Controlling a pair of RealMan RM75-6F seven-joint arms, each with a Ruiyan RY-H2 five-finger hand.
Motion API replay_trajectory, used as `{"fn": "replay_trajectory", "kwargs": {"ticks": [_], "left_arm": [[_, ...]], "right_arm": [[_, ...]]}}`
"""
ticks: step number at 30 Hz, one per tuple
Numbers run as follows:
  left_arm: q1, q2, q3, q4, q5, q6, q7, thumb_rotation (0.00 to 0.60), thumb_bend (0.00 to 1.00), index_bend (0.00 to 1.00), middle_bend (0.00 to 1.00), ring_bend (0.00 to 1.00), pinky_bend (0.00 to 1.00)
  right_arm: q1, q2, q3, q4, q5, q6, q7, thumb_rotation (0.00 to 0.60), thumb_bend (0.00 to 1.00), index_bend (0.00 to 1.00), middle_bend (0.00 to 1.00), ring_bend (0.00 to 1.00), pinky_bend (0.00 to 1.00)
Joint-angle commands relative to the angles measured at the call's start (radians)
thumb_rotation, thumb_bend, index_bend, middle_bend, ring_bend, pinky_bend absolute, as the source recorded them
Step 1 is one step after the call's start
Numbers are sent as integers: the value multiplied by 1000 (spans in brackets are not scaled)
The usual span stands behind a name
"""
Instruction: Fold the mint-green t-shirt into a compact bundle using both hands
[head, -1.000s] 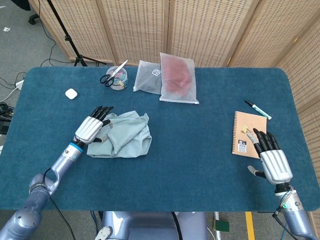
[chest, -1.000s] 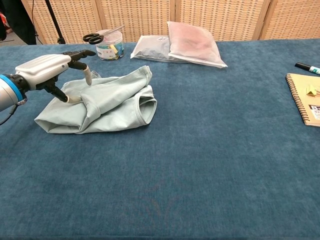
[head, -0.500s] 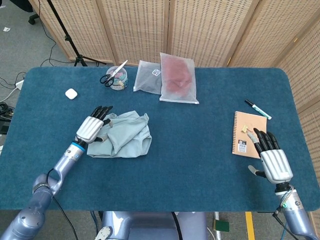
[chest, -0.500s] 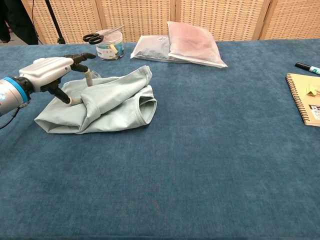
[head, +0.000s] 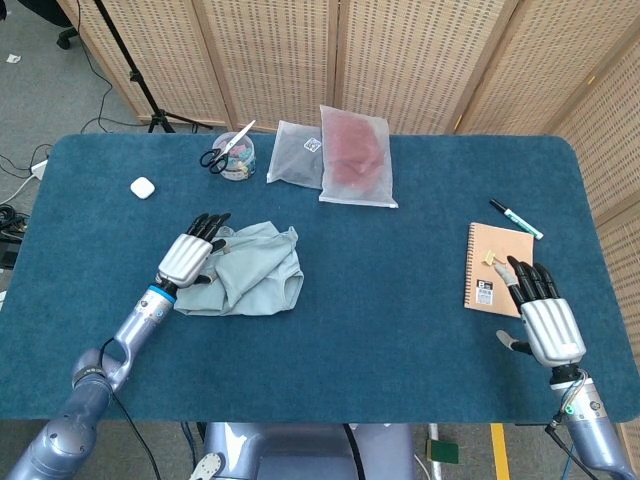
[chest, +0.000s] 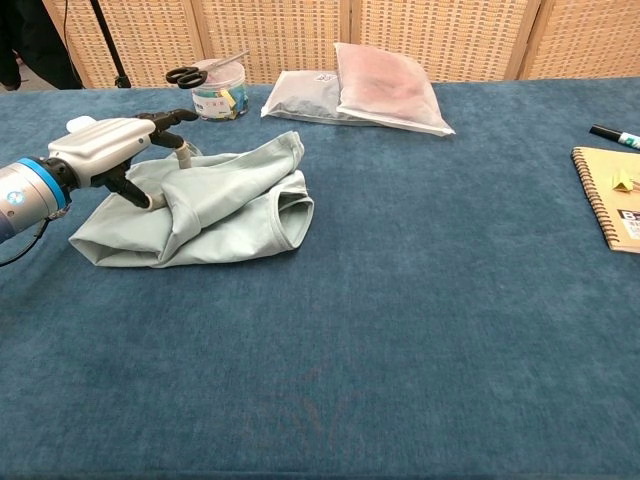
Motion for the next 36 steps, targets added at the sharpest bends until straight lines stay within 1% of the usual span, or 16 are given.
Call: {"fn": "replay_trajectory", "kwargs": {"ticks": [1,4,9,12,16,20,28,36], "left_arm": [[0,1,0,1,0,1,0,600,403,496,0,0,0],[-1,2,0,0,-1,2,-3,600,444,502,0,0,0],[1,3,-2,0,-2,10,-5,600,460,524,0,0,0],[3,3,-2,1,-3,16,-7,600,467,561,0,0,0],[5,5,-5,1,-6,29,-11,600,493,641,0,0,0],[5,9,-9,-2,-8,50,-18,600,499,681,0,0,0],[-10,21,-16,-16,-5,136,-16,600,503,726,0,0,0],[-53,29,1,-33,30,251,67,600,506,735,0,0,0]], "right_arm": [[0,0,0,-1,0,0,-2,600,131,0,0,0,0],[0,0,-1,-2,-1,1,-3,600,131,0,0,0,0],[0,1,-1,-3,-1,-1,-3,600,131,0,0,0,0],[0,2,-1,-4,0,-1,-2,600,131,0,0,0,0],[0,3,-1,-5,-1,1,0,600,131,0,0,0,0],[-1,4,-2,-6,-2,1,2,600,131,0,0,0,0],[-3,7,-3,-11,-6,6,2,600,131,0,0,0,0],[-4,11,-3,-16,-8,10,5,600,131,0,0,0,0]]}}
